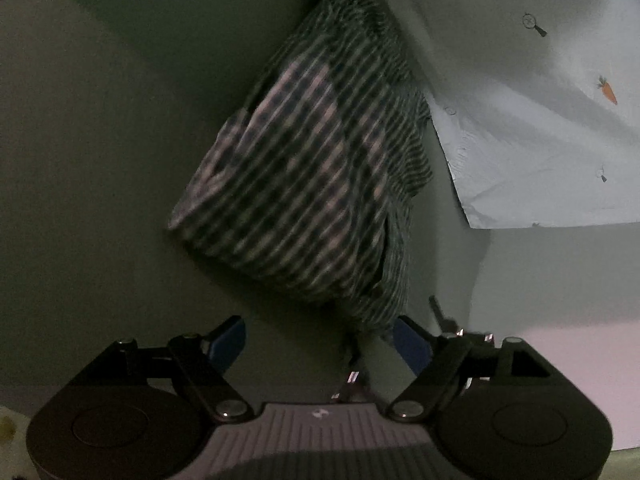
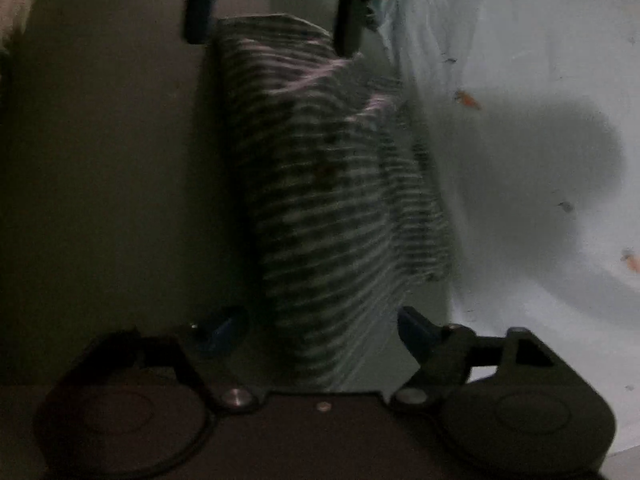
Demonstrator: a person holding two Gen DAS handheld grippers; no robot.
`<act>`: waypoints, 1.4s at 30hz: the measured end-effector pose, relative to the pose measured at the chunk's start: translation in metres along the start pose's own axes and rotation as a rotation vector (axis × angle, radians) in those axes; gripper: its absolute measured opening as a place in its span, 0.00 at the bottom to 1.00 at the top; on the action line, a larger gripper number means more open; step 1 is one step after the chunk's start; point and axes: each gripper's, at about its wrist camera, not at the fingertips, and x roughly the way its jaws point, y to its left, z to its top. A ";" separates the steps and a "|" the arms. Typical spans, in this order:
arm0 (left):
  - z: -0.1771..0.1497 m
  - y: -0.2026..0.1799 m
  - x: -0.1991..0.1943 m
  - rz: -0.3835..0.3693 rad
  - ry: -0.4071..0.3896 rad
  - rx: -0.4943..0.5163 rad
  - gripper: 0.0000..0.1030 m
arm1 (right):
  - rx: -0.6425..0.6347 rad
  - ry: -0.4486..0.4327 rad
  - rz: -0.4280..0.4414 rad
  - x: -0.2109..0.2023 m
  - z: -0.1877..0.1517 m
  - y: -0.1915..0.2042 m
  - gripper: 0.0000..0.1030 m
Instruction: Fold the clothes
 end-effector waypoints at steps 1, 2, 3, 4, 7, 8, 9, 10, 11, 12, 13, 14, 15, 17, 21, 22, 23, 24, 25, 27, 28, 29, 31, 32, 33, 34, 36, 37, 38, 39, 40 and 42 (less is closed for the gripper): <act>-0.001 0.002 0.001 -0.002 0.000 -0.007 0.80 | -0.003 0.017 -0.024 0.006 0.002 -0.002 0.68; -0.001 0.004 0.002 -0.011 0.001 -0.014 0.80 | -0.002 0.030 -0.032 0.011 0.004 -0.004 0.67; -0.001 0.006 0.004 -0.022 0.002 -0.025 0.80 | 0.000 0.042 -0.039 0.015 0.006 -0.007 0.65; -0.001 0.007 0.006 -0.033 0.002 -0.038 0.80 | 0.012 0.048 -0.032 0.019 0.010 -0.013 0.56; 0.002 0.012 0.010 -0.068 -0.006 -0.068 0.83 | 0.110 0.038 -0.057 0.020 0.022 -0.037 0.43; 0.003 0.014 0.012 -0.088 -0.012 -0.082 0.86 | 0.160 0.035 -0.076 0.018 0.026 -0.048 0.43; 0.005 0.017 0.014 -0.111 -0.019 -0.105 0.87 | 0.208 0.032 -0.093 0.017 0.030 -0.059 0.42; 0.007 0.020 0.016 -0.133 -0.024 -0.132 0.88 | 0.246 0.032 -0.104 0.018 0.032 -0.068 0.42; 0.009 0.024 0.018 -0.159 -0.033 -0.165 0.88 | 0.279 0.031 -0.113 0.018 0.034 -0.078 0.42; 0.010 0.028 0.020 -0.194 -0.047 -0.204 0.88 | 0.303 0.031 -0.118 0.020 0.035 -0.086 0.42; 0.013 0.032 0.023 -0.237 -0.061 -0.243 0.89 | 0.321 0.032 -0.123 0.021 0.036 -0.093 0.43; 0.015 0.036 0.025 -0.276 -0.074 -0.279 0.91 | 0.331 0.032 -0.126 0.022 0.037 -0.098 0.43; 0.019 0.040 0.027 -0.311 -0.092 -0.315 0.91 | 0.334 0.033 -0.122 0.023 0.038 -0.101 0.43; 0.026 0.046 0.030 -0.355 -0.136 -0.379 0.91 | 0.334 0.029 -0.109 0.025 0.038 -0.102 0.43; 0.039 0.055 0.040 -0.406 -0.180 -0.502 0.90 | 0.294 0.025 -0.084 0.020 0.032 -0.092 0.43; 0.041 0.058 0.042 -0.422 -0.180 -0.543 0.87 | 0.283 0.022 -0.078 0.019 0.032 -0.088 0.44; 0.041 0.061 0.044 -0.429 -0.176 -0.569 0.84 | 0.278 0.021 -0.069 0.018 0.031 -0.085 0.45; 0.041 0.063 0.047 -0.428 -0.171 -0.586 0.82 | 0.275 0.016 -0.056 0.017 0.030 -0.081 0.46; 0.040 0.065 0.049 -0.428 -0.166 -0.604 0.77 | 0.268 0.013 -0.043 0.016 0.029 -0.078 0.48; 0.040 0.065 0.056 -0.424 -0.156 -0.625 0.74 | 0.224 0.004 -0.022 0.015 0.027 -0.065 0.58; 0.041 0.064 0.057 -0.418 -0.149 -0.624 0.73 | 0.169 -0.011 -0.019 0.014 0.026 -0.055 0.66; 0.041 0.065 0.056 -0.417 -0.145 -0.626 0.71 | 0.114 -0.027 -0.018 0.013 0.025 -0.044 0.72; 0.041 0.065 0.057 -0.417 -0.137 -0.628 0.69 | -0.001 -0.056 -0.051 0.012 0.023 -0.021 0.76; 0.042 0.065 0.058 -0.410 -0.132 -0.622 0.68 | -0.038 -0.064 -0.069 0.014 0.021 -0.011 0.78; 0.042 0.064 0.059 -0.401 -0.128 -0.616 0.66 | -0.068 -0.063 -0.082 0.018 0.019 -0.001 0.79; 0.041 0.062 0.059 -0.392 -0.122 -0.612 0.64 | -0.090 -0.050 -0.094 0.024 0.017 0.007 0.80; 0.042 0.061 0.060 -0.382 -0.118 -0.618 0.59 | -0.076 -0.026 -0.108 0.036 0.014 0.012 0.80; 0.043 0.062 0.061 -0.377 -0.123 -0.626 0.52 | -0.022 -0.005 -0.088 0.040 0.013 0.007 0.81; 0.043 0.062 0.061 -0.370 -0.127 -0.635 0.43 | 0.039 0.034 -0.068 0.044 0.013 0.000 0.84; 0.043 0.062 0.062 -0.363 -0.132 -0.642 0.38 | 0.107 0.071 -0.042 0.049 0.012 -0.008 0.84; 0.043 0.062 0.062 -0.357 -0.136 -0.650 0.27 | 0.136 0.072 -0.016 0.051 0.010 -0.012 0.80; 0.042 0.057 0.058 -0.331 -0.146 -0.633 0.20 | 0.092 0.063 0.071 0.052 0.008 -0.014 0.37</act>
